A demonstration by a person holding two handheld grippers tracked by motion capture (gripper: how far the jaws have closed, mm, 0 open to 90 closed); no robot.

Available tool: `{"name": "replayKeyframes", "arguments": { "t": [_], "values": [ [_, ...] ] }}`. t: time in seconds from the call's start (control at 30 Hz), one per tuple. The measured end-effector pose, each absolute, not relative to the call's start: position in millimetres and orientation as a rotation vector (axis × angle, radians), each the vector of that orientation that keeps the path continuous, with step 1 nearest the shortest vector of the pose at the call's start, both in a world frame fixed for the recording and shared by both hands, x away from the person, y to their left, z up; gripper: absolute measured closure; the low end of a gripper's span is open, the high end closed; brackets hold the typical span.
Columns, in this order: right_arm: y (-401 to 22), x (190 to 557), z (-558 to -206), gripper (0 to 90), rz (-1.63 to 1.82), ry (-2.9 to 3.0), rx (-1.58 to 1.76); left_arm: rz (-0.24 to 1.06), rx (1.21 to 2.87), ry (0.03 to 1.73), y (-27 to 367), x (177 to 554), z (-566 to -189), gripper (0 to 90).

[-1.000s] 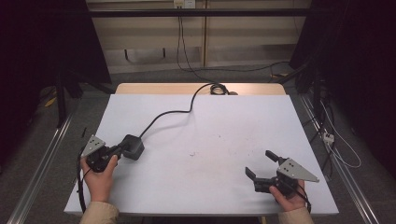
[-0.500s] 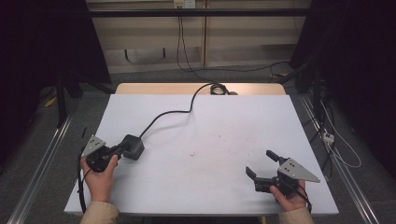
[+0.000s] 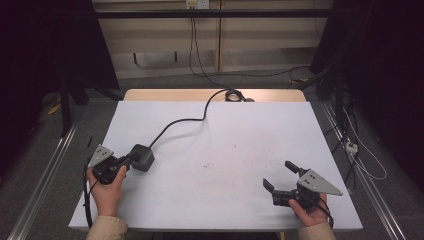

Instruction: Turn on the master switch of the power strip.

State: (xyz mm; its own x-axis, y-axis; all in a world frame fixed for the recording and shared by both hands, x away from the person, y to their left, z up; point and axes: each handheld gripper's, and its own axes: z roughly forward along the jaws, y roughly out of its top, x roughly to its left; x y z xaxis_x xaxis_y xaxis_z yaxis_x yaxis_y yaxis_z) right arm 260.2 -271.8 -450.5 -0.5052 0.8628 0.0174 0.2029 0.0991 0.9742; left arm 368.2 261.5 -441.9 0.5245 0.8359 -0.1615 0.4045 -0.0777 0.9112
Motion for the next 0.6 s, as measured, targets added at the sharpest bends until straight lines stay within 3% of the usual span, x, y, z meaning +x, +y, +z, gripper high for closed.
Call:
{"name": "replayKeyframes", "arguments": {
  "t": [0.6],
  "values": [
    [-272.2, 259.8, -450.3, 3.3, 1.436, 1.789, 1.04, 0.514, 1.693, 1.071, 258.6, 367.3, -441.4, 90.0]
  ]
}}
